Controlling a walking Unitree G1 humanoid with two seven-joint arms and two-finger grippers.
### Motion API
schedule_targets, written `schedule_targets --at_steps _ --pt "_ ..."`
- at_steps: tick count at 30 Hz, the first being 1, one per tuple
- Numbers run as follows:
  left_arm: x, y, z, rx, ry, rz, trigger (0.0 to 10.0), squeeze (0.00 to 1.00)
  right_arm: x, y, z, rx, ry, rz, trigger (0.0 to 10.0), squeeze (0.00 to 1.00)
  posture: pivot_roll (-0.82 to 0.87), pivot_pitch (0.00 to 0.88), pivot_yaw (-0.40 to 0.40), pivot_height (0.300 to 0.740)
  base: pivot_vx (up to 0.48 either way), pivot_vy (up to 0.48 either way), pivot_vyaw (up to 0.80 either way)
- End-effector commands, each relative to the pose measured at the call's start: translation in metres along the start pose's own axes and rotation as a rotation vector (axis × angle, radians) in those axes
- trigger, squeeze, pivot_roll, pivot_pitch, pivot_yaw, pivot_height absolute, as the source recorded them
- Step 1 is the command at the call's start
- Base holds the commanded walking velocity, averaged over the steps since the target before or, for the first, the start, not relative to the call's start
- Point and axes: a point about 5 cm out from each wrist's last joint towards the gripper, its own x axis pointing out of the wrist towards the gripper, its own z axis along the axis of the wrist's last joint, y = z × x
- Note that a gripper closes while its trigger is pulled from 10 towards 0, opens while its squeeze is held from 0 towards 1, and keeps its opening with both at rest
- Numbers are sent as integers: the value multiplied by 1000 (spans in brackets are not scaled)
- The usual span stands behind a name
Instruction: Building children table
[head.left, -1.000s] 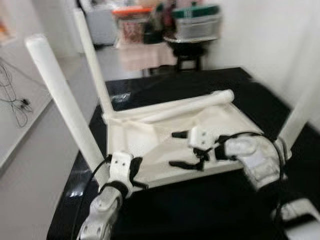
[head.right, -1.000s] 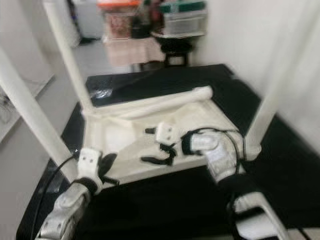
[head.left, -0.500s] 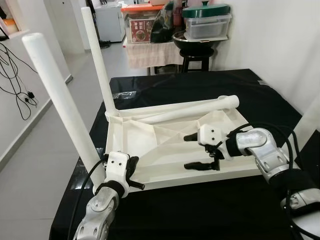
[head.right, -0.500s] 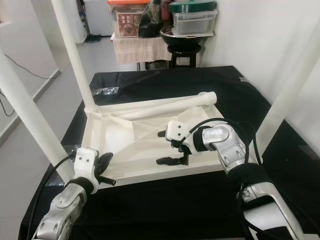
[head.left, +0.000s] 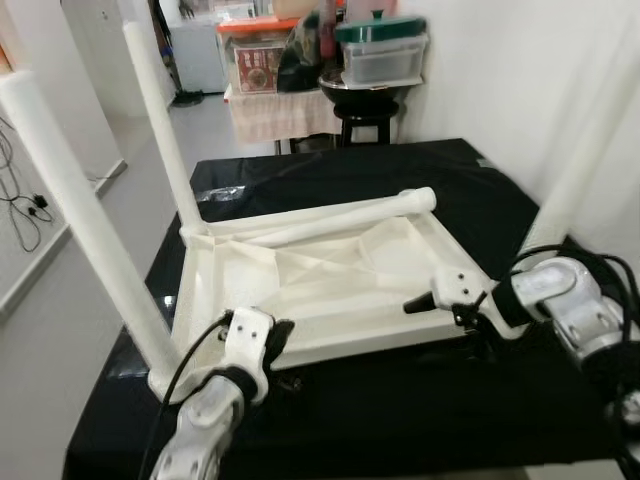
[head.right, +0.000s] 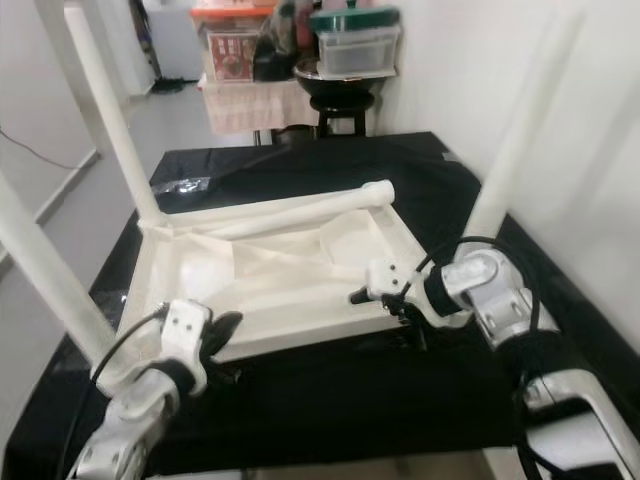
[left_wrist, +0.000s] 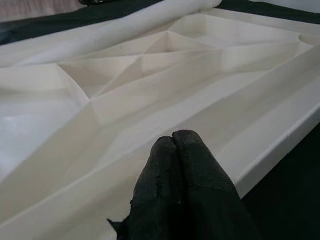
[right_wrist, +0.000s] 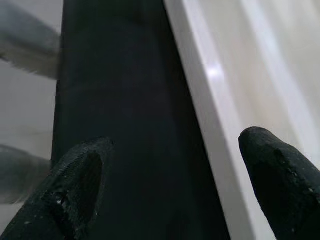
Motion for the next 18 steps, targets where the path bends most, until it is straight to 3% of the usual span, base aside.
schedule_targets --at_steps 1,4,8,14,15,18 --pt "-2 4 -1 35 10 -2 10000 0 8 4 -2 -27 52 35 10000 0 -46 0 -7 740 0 0 0" --pt "-2 3 -1 51 11 -9 10000 0 16 1 -9 -25 112 -10 10000 0 -46 0 -5 740 0 0 0" --pt "-5 1 -1 60 16 -14 10000 0 31 -14 -5 -32 130 -173 10000 0 -41 0 -5 740 0 0 0" --pt "-8 -9 2 35 17 -56 10000 0 33 -18 -3 -18 143 -180 10000 0 -40 0 -5 740 0 0 0" --pt "-9 -12 4 40 16 -71 10000 0 32 -16 -6 -18 179 -159 0 0 -39 0 -9 740 0 0 0" --pt "-10 -18 6 69 16 -92 10000 0 32 -11 -15 -11 254 -96 0 0 -37 0 -14 740 0 0 0"
